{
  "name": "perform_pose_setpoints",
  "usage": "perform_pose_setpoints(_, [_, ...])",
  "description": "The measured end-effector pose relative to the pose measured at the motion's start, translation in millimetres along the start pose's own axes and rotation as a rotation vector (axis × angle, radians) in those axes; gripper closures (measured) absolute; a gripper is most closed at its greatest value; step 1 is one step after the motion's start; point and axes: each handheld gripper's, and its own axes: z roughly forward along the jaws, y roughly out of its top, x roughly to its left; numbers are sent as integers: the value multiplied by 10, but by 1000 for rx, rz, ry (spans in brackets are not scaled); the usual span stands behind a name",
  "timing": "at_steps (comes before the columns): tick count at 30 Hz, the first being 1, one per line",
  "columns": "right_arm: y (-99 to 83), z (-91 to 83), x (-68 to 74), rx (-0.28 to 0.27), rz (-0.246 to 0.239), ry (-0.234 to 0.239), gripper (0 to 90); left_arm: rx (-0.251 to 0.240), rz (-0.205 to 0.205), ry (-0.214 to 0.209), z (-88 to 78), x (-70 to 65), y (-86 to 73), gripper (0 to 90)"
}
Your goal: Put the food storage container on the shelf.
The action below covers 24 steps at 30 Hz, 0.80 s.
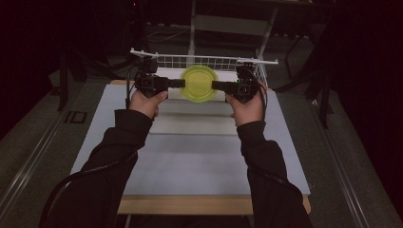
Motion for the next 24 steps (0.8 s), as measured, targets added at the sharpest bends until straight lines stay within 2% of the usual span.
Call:
perform_pose_setpoints(3, [11, 50, -35, 11, 11, -7, 803, 12, -19, 4, 48, 45, 12, 813])
perform_pose_setpoints(10, [33, 139, -78, 36, 23, -18, 802, 11, -31, 6, 108, 126, 10, 810])
perform_pose_setpoints(14, [51, 154, -110, 42, 59, -1, 803, 1, -32, 4, 128, 136, 34, 802])
perform_pose_setpoints(16, [69, 165, -124, 47, 67, -11, 802, -12, -34, 7, 143, 132, 38, 793])
perform_pose_setpoints(18, [83, 176, -153, 50, 92, 2, 802, -27, -50, -12, 153, 149, 48, 766])
perform_pose_setpoints(21, [100, 198, -201, 55, 123, 24, 802, -32, -48, -7, 166, 148, 71, 740])
perform_pose_setpoints(24, [124, 219, -222, 51, 130, 10, 795, -21, -45, 8, 202, 148, 92, 740])
